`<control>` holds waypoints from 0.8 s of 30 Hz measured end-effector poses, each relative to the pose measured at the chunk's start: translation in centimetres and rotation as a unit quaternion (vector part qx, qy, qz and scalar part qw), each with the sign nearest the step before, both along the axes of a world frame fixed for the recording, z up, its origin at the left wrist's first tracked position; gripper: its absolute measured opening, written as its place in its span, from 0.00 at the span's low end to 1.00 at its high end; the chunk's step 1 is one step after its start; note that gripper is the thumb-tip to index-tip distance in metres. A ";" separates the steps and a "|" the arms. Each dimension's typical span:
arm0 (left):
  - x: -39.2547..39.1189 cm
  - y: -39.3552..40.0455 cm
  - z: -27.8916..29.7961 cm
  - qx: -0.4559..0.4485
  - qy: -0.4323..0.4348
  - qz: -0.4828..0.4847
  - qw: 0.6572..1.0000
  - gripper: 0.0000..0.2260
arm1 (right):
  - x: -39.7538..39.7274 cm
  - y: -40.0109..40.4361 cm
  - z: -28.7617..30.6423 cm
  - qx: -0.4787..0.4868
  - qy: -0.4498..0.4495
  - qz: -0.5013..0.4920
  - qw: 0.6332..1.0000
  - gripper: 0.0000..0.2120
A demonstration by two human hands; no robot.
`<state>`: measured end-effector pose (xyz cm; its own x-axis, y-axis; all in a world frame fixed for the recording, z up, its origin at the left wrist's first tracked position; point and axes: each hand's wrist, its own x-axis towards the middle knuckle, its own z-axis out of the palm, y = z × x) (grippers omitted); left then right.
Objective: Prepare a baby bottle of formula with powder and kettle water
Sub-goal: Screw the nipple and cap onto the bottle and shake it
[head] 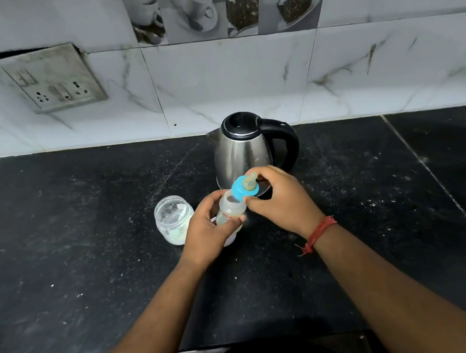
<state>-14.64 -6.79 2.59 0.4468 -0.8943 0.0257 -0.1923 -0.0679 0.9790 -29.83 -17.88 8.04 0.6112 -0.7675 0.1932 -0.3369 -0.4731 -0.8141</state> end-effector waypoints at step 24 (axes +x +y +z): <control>1.5 -3.8 3.0 -0.015 0.012 -0.042 0.999 0.23 | 2.1 -4.3 3.3 -0.059 0.105 0.106 0.987 0.25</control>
<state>-13.10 -10.58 5.57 0.3714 -0.9275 0.0429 -0.1718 -0.0233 0.9849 -27.74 -22.18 11.33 0.7919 -0.5976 0.1256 -0.3753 -0.6385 -0.6719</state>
